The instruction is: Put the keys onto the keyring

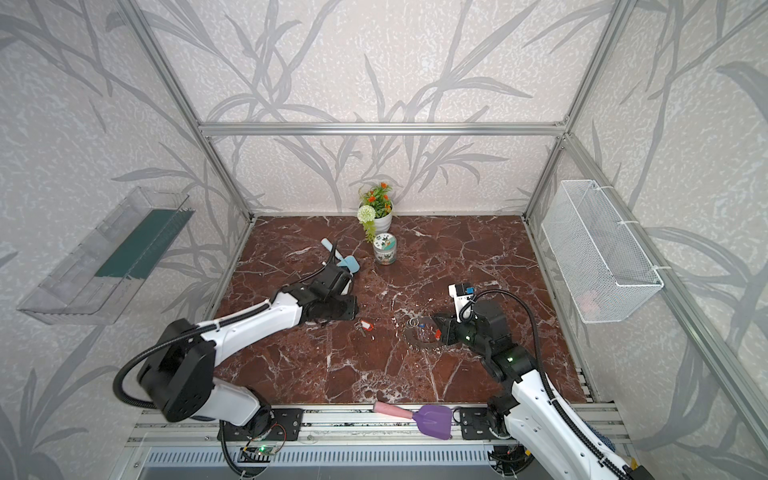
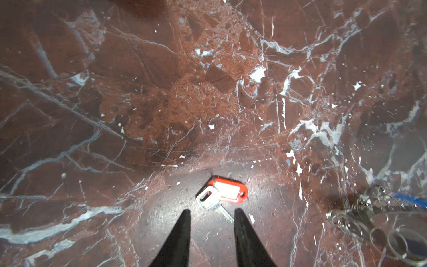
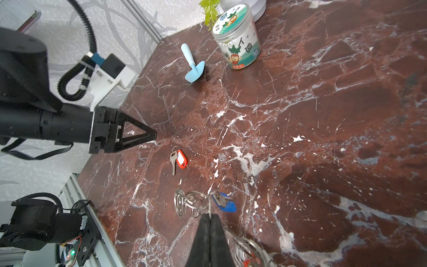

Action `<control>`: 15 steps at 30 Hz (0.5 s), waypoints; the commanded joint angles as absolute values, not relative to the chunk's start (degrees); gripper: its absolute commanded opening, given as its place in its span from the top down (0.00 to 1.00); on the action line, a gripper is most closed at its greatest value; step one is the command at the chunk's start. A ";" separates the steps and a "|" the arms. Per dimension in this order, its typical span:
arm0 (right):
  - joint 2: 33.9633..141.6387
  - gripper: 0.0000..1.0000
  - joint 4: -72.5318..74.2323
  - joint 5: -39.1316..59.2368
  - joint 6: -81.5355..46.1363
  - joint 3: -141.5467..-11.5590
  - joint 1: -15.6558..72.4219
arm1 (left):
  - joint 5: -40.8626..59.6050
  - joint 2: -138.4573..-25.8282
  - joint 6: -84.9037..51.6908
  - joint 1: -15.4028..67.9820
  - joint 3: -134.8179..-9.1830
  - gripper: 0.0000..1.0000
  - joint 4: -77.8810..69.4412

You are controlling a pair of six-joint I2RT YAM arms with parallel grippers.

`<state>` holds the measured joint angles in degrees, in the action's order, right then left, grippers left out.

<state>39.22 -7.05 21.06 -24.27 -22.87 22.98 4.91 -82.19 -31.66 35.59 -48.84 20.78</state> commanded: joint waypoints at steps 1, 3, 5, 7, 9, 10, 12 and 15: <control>39.13 1.00 -3.22 20.92 -23.64 -23.84 23.37 | 4.97 -76.97 -32.26 36.04 -38.99 0.63 7.77; 39.70 1.00 -2.43 21.09 -23.72 -23.64 23.47 | 4.56 -73.91 -31.86 36.42 -33.09 0.60 0.59; 40.56 1.00 -1.73 21.29 -23.82 -23.47 23.60 | 3.70 -71.82 -31.76 36.83 -28.69 0.60 -5.73; 41.33 1.00 -0.88 21.53 -24.08 -23.21 23.66 | 2.98 -71.70 -31.67 37.18 -26.48 0.60 -10.05; 41.76 1.00 -0.06 21.52 -24.32 -23.02 23.88 | 2.99 -73.05 -31.51 37.37 -25.39 0.60 -12.65; 41.86 1.00 0.15 21.45 -24.42 -22.91 23.96 | 3.38 -74.04 -31.68 37.36 -25.05 0.60 -14.15; 41.93 1.00 0.52 21.33 -24.52 -22.72 24.04 | 4.74 -76.01 -31.81 37.54 -24.55 0.61 -17.08; 41.95 1.00 0.51 21.18 -24.61 -22.59 24.12 | 4.98 -78.53 -32.08 37.97 -25.02 0.64 -19.01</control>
